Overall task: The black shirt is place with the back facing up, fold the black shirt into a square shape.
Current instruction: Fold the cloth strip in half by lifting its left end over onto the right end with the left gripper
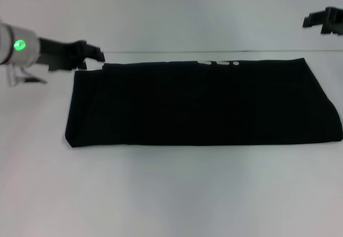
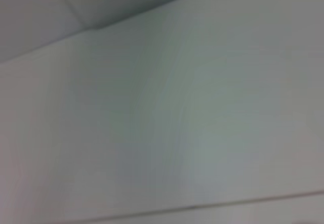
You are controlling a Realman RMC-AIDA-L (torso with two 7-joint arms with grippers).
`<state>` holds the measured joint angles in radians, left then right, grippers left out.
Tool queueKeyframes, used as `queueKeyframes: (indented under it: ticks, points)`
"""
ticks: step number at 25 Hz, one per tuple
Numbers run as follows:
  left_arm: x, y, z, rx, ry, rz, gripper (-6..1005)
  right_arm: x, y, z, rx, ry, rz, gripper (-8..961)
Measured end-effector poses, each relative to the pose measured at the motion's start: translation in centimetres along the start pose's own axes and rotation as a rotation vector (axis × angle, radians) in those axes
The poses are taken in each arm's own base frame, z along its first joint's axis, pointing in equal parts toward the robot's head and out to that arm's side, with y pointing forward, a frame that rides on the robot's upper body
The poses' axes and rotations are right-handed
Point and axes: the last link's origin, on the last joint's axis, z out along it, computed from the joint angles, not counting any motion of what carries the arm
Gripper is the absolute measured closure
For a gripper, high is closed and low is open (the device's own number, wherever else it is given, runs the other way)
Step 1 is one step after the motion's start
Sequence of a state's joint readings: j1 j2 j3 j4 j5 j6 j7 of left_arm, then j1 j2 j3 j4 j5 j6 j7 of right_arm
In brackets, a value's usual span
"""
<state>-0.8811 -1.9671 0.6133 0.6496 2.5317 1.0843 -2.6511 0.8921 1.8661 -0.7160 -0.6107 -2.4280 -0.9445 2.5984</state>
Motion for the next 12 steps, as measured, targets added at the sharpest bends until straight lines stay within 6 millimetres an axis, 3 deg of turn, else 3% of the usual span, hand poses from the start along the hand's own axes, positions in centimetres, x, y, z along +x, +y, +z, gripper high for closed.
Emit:
queueKeyframes:
  ticks: [3, 5, 7, 8, 9, 12]
  points:
    - [-1.5, -1.2, -1.9, -0.11, -0.072, -0.093, 472, 0.8, 0.3, -0.7, -0.044, 0.068, 0.005, 379]
    - [-3.3, -2.3, -3.1, -0.185, -0.109, -0.158, 387, 1.3, 0.3, -0.9, -0.061, 0.101, 0.019, 378]
    - [-5.3, -3.6, -4.0, -0.231, -0.131, -0.232, 365, 1.7, 0.1, -1.2, -0.072, 0.125, 0.038, 377]
    - [-5.3, -3.6, -4.0, -0.231, -0.131, -0.232, 353, 1.8, -0.1, -1.3, -0.074, 0.13, 0.045, 376]
    - [-7.3, -5.3, -4.7, -0.271, -0.114, -0.346, 342, 1.9, -0.2, -1.4, -0.074, 0.133, 0.052, 378]
    - [-9.2, -6.9, -5.4, -0.315, -0.067, -0.468, 308, 2.2, -0.7, -1.6, -0.072, 0.14, 0.064, 382]
